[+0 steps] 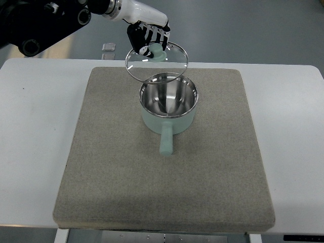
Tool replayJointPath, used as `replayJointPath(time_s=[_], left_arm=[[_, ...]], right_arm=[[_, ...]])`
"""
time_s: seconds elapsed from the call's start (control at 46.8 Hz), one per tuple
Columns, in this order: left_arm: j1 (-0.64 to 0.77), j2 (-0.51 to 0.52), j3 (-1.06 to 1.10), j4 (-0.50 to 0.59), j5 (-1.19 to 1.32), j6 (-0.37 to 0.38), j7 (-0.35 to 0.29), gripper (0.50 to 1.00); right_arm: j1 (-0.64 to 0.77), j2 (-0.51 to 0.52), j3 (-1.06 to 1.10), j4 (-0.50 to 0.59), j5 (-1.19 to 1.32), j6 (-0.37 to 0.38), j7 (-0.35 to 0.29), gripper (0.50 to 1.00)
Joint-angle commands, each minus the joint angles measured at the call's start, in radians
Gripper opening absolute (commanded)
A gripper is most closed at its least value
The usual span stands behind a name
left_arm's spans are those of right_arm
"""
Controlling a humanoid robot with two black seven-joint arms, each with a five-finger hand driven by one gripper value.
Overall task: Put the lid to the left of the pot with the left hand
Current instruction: 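Carry the lid beside the pot and lower it onto the mat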
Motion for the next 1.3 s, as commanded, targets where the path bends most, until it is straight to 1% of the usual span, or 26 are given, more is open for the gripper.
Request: replayJointPath(time_s=[0.0, 0.214, 0.299, 0.491, 0.662, 0.833, 0.875, 1.089, 1.281], left_arm=[[0.0, 0.048, -0.004, -0.004, 0.0, 0.0, -0.002, 0.5], [0.027, 0.195, -0.004, -0.056, 0.003, 0.0, -0.002, 0.5], [0.075, 0.25, -0.006, -0.085, 0.005, 0.0, -0.002, 0.5], [0.159, 0.31, -0.015, -0.103, 0.006, 0.0, -0.002, 0.5], [0.273, 0.31, -0.068, -0.11, 0.057, 0.014, -0.002, 0.5], [0.368, 0.292, -0.096, -0.11, 0.084, 0.114, -0.003, 0.5], [0.383, 0.284, -0.096, -0.11, 0.086, 0.124, -0.003, 0.5], [0.423, 0.249, -0.096, -0.108, 0.086, 0.144, -0.002, 0.5], [0.439, 0.225, -0.092, -0.103, 0.092, 0.193, -0.002, 0.5]], right_arm=[[0.0, 0.0, 0.0, 0.0, 0.0, 0.0, 0.0, 0.921], [0.0, 0.0, 0.0, 0.0, 0.0, 0.0, 0.001, 0.921], [0.0, 0.0, 0.0, 0.0, 0.0, 0.0, 0.0, 0.921], [0.0, 0.0, 0.0, 0.0, 0.0, -0.001, 0.0, 0.921], [0.0, 0.0, 0.0, 0.0, 0.0, 0.0, 0.0, 0.921], [0.0, 0.0, 0.0, 0.0, 0.0, 0.0, 0.0, 0.921], [0.0, 0.0, 0.0, 0.0, 0.0, -0.001, 0.0, 0.921], [0.0, 0.0, 0.0, 0.0, 0.0, 0.0, 0.0, 0.921], [0.0, 0.0, 0.0, 0.0, 0.0, 0.0, 0.0, 0.921]])
